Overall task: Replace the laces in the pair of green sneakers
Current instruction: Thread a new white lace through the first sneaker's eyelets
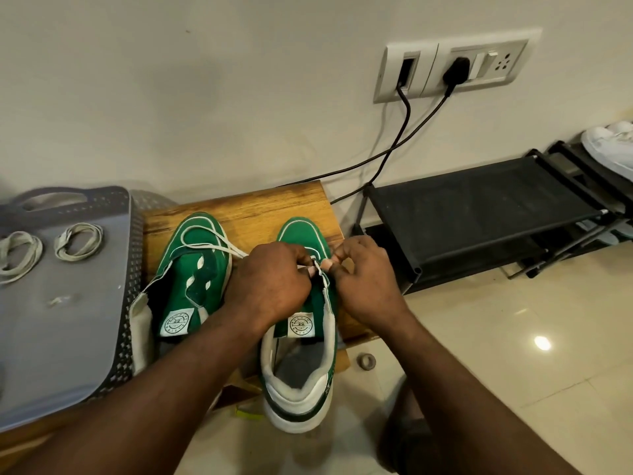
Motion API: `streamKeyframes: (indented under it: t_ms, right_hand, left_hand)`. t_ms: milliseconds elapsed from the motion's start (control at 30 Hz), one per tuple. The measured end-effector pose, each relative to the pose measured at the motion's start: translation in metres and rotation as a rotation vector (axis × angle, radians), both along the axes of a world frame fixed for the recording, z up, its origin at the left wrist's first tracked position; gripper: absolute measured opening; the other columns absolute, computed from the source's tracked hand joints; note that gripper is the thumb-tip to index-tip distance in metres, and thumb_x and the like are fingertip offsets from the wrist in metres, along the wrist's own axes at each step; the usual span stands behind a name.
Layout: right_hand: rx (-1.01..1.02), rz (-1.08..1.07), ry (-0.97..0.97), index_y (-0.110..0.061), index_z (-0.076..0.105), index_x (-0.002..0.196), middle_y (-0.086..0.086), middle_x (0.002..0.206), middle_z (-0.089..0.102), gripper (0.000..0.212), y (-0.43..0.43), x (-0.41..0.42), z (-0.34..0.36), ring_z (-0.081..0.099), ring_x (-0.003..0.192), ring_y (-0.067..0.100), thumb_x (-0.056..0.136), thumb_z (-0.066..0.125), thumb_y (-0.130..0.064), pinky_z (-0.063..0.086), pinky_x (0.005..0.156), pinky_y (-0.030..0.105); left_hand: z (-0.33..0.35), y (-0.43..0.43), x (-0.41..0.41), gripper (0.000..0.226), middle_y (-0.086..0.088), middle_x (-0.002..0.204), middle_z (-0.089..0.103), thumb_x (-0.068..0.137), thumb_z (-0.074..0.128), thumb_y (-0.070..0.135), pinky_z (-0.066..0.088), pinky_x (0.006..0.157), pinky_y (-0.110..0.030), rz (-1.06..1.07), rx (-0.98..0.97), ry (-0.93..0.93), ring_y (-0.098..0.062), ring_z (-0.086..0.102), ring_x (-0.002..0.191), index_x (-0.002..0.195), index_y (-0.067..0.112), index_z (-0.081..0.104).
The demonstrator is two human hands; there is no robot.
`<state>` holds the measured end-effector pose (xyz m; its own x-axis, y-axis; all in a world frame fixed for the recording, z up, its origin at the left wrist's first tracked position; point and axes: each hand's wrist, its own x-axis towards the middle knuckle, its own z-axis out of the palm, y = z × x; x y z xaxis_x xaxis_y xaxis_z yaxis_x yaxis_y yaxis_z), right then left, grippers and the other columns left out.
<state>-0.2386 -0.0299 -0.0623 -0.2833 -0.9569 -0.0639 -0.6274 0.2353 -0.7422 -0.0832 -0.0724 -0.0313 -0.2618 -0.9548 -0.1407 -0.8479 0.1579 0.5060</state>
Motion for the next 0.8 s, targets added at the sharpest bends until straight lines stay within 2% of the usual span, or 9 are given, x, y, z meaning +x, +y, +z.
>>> streamKeyframes:
  t_ms: [67, 167, 333, 400, 467, 567, 633, 733, 800]
  right_hand:
    - [0.082, -0.135, 0.122, -0.027, 0.063, 0.091, 0.0, 0.128, 0.055, 0.01, 0.0, -0.024, 0.0, 0.048, 0.121, 0.022, 0.097, 0.068, -0.033, 0.05, 0.101, 0.051]
    - [0.193, -0.324, 0.205, -0.025, 0.067, 0.104, 0.005, 0.134, 0.051, 0.017, 0.008, -0.055, 0.003, 0.044, 0.124, 0.029, 0.098, 0.065, -0.041, 0.047, 0.103, 0.053]
    - [-0.018, -0.065, 0.139, -0.04, 0.063, 0.125, -0.008, 0.146, 0.049, 0.032, 0.015, -0.015, 0.009, 0.035, 0.139, 0.02, 0.094, 0.069, -0.046, 0.037, 0.111, 0.049]
    - [-0.049, 0.017, 0.088, -0.041, 0.067, 0.117, -0.011, 0.142, 0.055, 0.027, 0.011, 0.005, 0.008, 0.04, 0.139, 0.02, 0.092, 0.063, -0.051, 0.037, 0.111, 0.049]
    - [-0.076, -0.024, 0.001, -0.037, 0.067, 0.09, -0.009, 0.122, 0.065, 0.017, 0.007, 0.012, 0.008, 0.054, 0.123, 0.024, 0.086, 0.059, -0.052, 0.047, 0.104, 0.052]
    - [-0.007, -0.058, -0.077, -0.033, 0.062, 0.076, -0.01, 0.113, 0.062, 0.018, 0.0, 0.006, 0.006, 0.057, 0.116, 0.021, 0.09, 0.073, -0.034, 0.051, 0.099, 0.053]
    - [0.088, -0.104, 0.04, -0.032, 0.064, 0.079, -0.006, 0.118, 0.061, 0.018, 0.0, -0.012, 0.005, 0.052, 0.119, 0.021, 0.094, 0.073, -0.033, 0.05, 0.101, 0.054]
    - [0.287, -0.248, 0.323, -0.022, 0.071, 0.104, 0.005, 0.13, 0.055, 0.02, 0.009, -0.056, 0.003, 0.045, 0.123, 0.029, 0.099, 0.065, -0.04, 0.045, 0.103, 0.052]
    - [0.3, -0.274, 0.356, -0.021, 0.071, 0.111, 0.007, 0.136, 0.052, 0.024, 0.016, -0.067, 0.002, 0.043, 0.127, 0.033, 0.099, 0.066, -0.041, 0.041, 0.104, 0.051]
  left_hand:
    - [0.001, -0.001, 0.002, 0.008, 0.009, 0.096, 0.075, 0.094, 0.07, 0.041, 0.055, 0.079, -0.032, 0.015, 0.001, 0.0, -0.016, 0.067, 0.089, 0.096, 0.036, 0.077]
    - [0.002, -0.002, 0.004, 0.01, 0.009, 0.095, 0.075, 0.094, 0.07, 0.042, 0.056, 0.079, -0.033, 0.005, -0.003, -0.011, -0.017, 0.068, 0.089, 0.093, 0.036, 0.077]
    - [0.002, -0.004, 0.002, 0.009, 0.008, 0.097, 0.076, 0.092, 0.069, 0.035, 0.057, 0.082, -0.035, -0.022, 0.026, -0.002, -0.018, 0.068, 0.09, 0.093, 0.033, 0.078]
    - [0.002, -0.003, 0.002, 0.01, 0.006, 0.096, 0.076, 0.091, 0.068, 0.035, 0.057, 0.081, -0.035, -0.02, 0.029, -0.002, -0.02, 0.068, 0.091, 0.093, 0.033, 0.078]
    - [0.002, -0.002, 0.001, 0.01, 0.004, 0.096, 0.076, 0.09, 0.068, 0.034, 0.057, 0.079, -0.034, -0.012, 0.018, -0.014, -0.022, 0.068, 0.089, 0.092, 0.033, 0.077]
    - [0.001, -0.002, 0.0, 0.01, 0.006, 0.091, 0.074, 0.091, 0.068, 0.038, 0.053, 0.073, -0.031, 0.015, 0.003, -0.023, -0.019, 0.067, 0.084, 0.083, 0.035, 0.072]
    - [0.001, -0.003, 0.0, 0.015, 0.007, 0.088, 0.073, 0.092, 0.068, 0.041, 0.052, 0.073, -0.031, 0.023, 0.006, -0.033, -0.018, 0.067, 0.083, 0.078, 0.036, 0.068]
    - [0.0, -0.004, 0.002, 0.017, 0.007, 0.088, 0.073, 0.093, 0.067, 0.041, 0.057, 0.079, -0.035, 0.012, 0.024, -0.035, -0.019, 0.068, 0.085, 0.078, 0.034, 0.069]
    - [0.002, -0.005, 0.003, 0.017, 0.009, 0.085, 0.073, 0.093, 0.067, 0.039, 0.057, 0.078, -0.035, 0.006, 0.031, -0.021, -0.017, 0.067, 0.083, 0.079, 0.032, 0.072]
